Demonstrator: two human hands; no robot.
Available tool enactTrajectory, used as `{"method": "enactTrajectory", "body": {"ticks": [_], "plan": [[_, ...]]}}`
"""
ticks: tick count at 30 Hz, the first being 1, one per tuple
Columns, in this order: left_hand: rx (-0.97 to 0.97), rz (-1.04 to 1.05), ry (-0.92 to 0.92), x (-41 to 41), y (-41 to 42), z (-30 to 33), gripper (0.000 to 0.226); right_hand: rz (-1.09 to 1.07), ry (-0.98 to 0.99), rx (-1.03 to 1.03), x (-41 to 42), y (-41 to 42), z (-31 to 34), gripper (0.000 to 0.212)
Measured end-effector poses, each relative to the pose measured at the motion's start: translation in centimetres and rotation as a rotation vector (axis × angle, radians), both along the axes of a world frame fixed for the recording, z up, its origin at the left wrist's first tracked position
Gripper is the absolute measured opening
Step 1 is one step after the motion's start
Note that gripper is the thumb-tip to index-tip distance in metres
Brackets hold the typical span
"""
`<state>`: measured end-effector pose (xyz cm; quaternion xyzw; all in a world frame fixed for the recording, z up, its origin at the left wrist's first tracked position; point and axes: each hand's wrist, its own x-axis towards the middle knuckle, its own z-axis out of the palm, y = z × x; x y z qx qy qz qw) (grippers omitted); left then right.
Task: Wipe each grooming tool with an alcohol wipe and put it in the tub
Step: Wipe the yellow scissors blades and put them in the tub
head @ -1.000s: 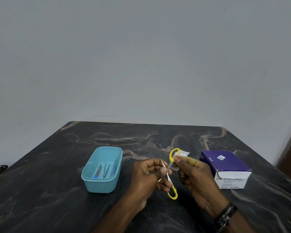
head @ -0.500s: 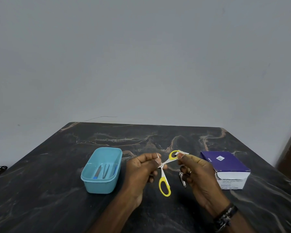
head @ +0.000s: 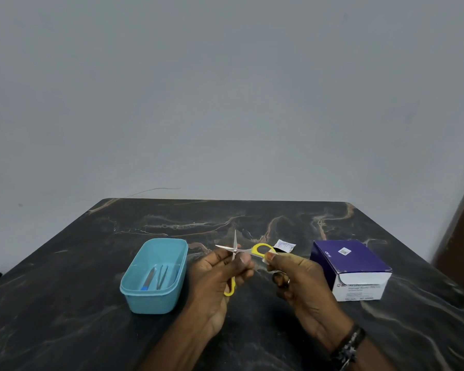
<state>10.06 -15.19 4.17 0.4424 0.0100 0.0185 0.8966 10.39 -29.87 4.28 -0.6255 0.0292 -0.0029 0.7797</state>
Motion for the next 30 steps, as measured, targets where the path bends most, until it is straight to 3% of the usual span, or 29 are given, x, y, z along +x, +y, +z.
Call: {"method": "enactTrajectory", "body": {"ticks": [7, 14, 22, 30], "plan": [[0.079, 0.067, 0.038, 0.19, 0.04, -0.15, 0.009, 0.081, 0.028, -0.083, -0.16, 0.58, -0.36, 0.012], [0.310, 0.154, -0.020, -0.06, 0.17, 0.17, 0.012, 0.092, 0.029, -0.078, -0.06, 0.26, -0.19, 0.016], [0.309, 0.179, 0.002, 0.09, 0.32, 0.02, 0.016, 0.183, 0.047, -0.115, -0.41, 0.42, -0.20, 0.032], [0.417, 0.232, -0.071, 0.02, 0.04, -0.01, 0.016, 0.149, 0.022, -0.090, -0.83, 0.59, 0.20, 0.015]]}}
